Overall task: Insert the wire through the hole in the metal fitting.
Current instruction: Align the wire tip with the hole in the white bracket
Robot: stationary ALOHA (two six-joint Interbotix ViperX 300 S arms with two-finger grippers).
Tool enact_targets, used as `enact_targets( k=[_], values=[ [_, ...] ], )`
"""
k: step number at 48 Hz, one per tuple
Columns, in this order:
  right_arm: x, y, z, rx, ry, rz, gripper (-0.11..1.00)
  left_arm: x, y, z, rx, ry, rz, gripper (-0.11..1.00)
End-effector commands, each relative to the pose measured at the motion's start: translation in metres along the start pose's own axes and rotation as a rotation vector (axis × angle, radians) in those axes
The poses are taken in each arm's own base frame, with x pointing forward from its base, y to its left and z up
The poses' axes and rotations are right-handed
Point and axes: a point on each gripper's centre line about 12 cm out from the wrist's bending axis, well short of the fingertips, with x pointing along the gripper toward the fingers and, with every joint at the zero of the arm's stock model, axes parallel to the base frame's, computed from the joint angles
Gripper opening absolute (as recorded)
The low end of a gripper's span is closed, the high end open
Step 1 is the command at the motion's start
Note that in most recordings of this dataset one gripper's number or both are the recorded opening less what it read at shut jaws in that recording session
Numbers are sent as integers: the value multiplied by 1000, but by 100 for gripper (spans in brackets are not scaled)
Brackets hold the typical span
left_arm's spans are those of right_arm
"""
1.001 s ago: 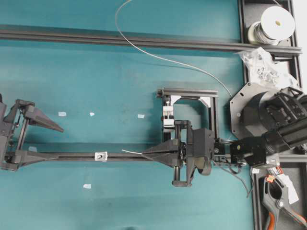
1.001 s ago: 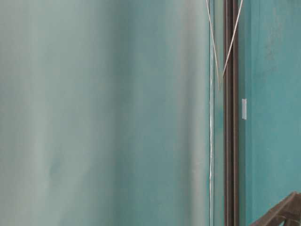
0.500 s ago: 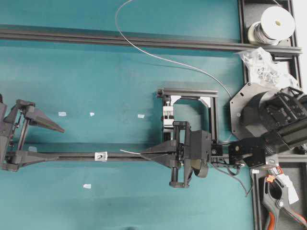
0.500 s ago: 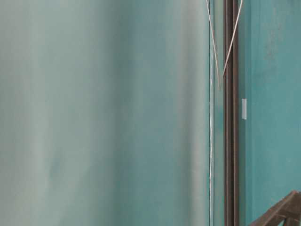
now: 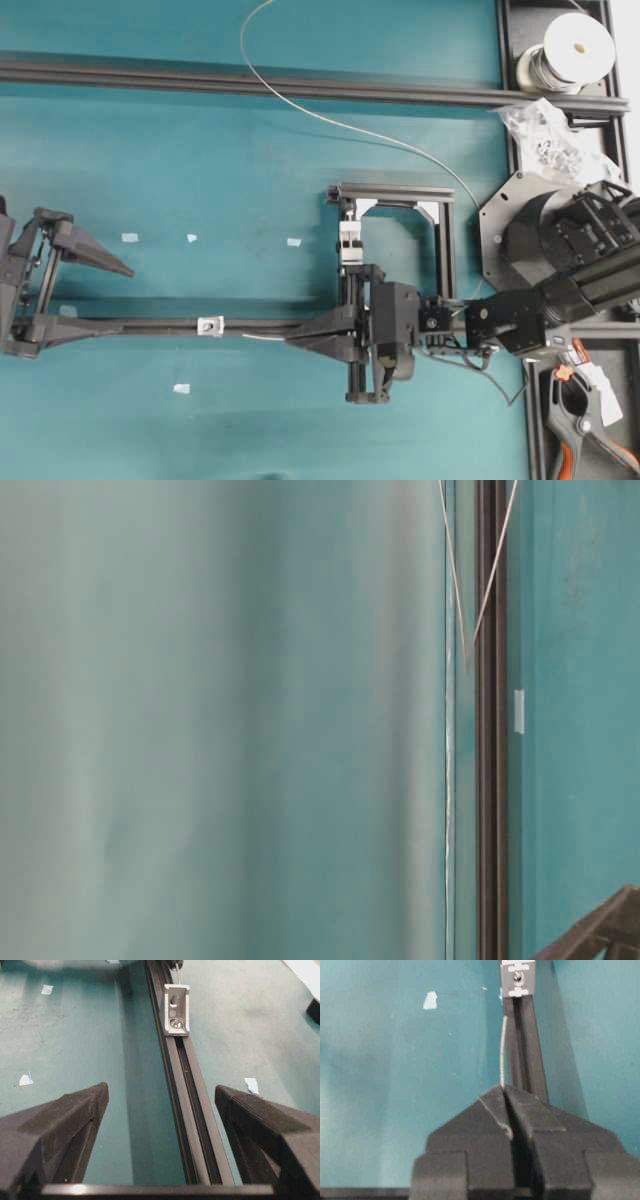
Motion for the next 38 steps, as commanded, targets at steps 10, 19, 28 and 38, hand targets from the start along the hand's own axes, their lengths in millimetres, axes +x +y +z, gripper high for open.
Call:
enact_targets(
  k=[10, 19, 28, 38],
  values=[
    [2, 0, 15, 27, -42, -1, 0, 2, -2, 8, -4, -25, -6, 78],
    [5, -1, 18, 37, -39, -7, 0, 2, -2, 8, -4, -25, -6, 78],
    [8, 2, 20, 41, -33, -5, 0, 2, -2, 8, -4, -24, -6, 78],
    [10, 2, 23, 34, -38, 3, 0, 2, -2, 9, -4, -25, -6, 78]
  ],
)
